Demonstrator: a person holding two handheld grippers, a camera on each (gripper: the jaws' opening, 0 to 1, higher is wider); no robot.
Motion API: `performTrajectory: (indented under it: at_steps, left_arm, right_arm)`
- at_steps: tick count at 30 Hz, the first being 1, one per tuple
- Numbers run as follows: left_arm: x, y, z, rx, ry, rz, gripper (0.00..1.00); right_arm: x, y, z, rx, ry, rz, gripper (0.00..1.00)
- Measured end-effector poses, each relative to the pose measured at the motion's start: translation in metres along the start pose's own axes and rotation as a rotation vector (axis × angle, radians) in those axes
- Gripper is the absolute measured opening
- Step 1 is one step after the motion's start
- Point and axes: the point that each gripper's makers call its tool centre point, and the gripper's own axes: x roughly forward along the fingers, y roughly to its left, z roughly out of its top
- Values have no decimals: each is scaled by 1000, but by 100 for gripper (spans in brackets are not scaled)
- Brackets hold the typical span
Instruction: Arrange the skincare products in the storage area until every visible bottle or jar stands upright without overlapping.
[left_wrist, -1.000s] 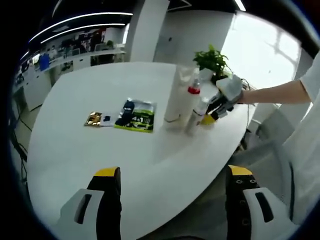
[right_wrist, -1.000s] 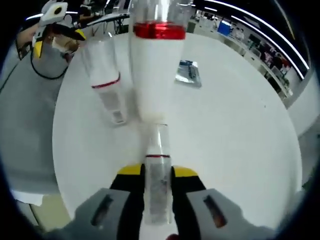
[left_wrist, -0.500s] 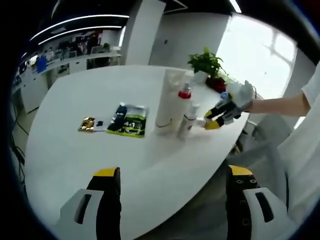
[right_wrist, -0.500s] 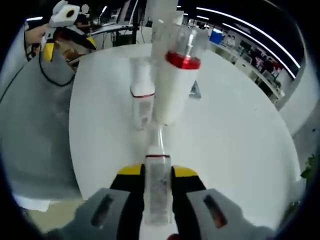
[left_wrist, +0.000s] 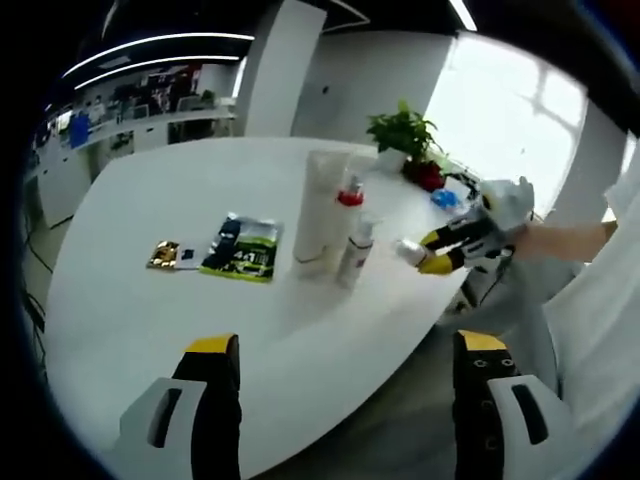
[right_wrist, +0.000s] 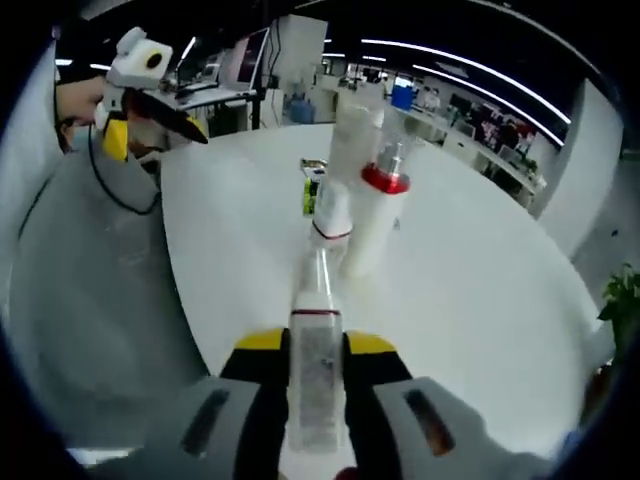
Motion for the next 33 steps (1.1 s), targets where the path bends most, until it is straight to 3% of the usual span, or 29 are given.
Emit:
performTrajectory:
  at_steps: [12, 19, 23, 28, 33]
  left_arm:
    - [0, -23, 23, -16, -67, -64, 88]
    - [0, -38, 38, -19, -90, -97, 85]
    - [-3, -47, 52, -84, -138, -142, 82]
    - [-8, -56, 68, -106, -168, -173, 77]
    - [-15, -70, 86, -190, -229, -239, 71]
  right_arm:
    - [-19, 24, 64, 112, -195, -93, 20]
    - [-27, 33, 98, 128, -274, -120, 20]
    - [-34, 42, 119, 181, -337, -119, 20]
    - [-38, 61, 149, 130, -382, -127, 20]
    - [-33, 75, 161, 42, -378, -119, 20]
